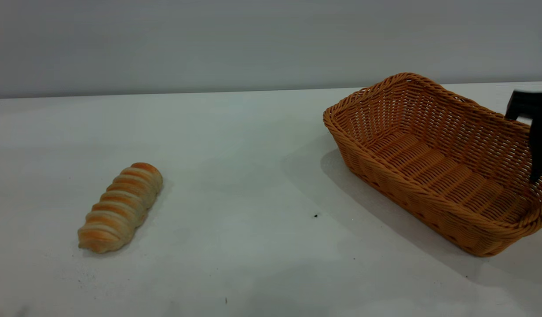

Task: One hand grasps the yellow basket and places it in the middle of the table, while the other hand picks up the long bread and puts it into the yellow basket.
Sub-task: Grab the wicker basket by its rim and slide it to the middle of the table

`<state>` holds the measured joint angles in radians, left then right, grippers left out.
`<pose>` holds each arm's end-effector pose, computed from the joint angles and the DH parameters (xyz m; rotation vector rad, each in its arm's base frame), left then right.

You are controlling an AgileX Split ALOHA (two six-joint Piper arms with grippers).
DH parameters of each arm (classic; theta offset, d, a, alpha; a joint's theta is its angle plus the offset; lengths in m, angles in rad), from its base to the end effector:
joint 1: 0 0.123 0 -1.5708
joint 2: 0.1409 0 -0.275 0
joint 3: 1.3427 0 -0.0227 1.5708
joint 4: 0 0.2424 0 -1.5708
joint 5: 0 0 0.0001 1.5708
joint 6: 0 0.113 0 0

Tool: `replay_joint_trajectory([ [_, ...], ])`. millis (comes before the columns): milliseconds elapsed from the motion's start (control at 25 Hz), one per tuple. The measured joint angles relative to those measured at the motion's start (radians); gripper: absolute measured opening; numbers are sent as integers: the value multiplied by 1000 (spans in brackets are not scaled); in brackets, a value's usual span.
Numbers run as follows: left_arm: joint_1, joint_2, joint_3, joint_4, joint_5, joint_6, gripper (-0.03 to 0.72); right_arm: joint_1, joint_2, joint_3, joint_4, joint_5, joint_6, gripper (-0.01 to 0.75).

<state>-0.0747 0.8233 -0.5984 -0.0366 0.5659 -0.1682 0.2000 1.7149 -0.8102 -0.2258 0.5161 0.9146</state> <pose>0.1719 -0.0151 0.2650 -0.1313 2.2756 -0.1662 0.2839 0.0448 0.1167 0.7535 2.7698 0.0159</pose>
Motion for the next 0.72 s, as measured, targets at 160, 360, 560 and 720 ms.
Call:
replay_joint_trajectory([
  [160, 0, 0, 0, 0, 2, 0, 516, 0, 60, -2, 0, -19, 3, 562],
  [360, 0, 0, 0, 0, 5, 0, 516, 0, 127, -4, 0, -72, 3, 552],
  [560, 0, 0, 0, 0, 5, 0, 516, -3, 176, -9, -1, -115, 4, 439],
  [720, 0, 0, 0, 0, 5, 0, 516, -42, 189, -9, 6, -131, 15, 236],
])
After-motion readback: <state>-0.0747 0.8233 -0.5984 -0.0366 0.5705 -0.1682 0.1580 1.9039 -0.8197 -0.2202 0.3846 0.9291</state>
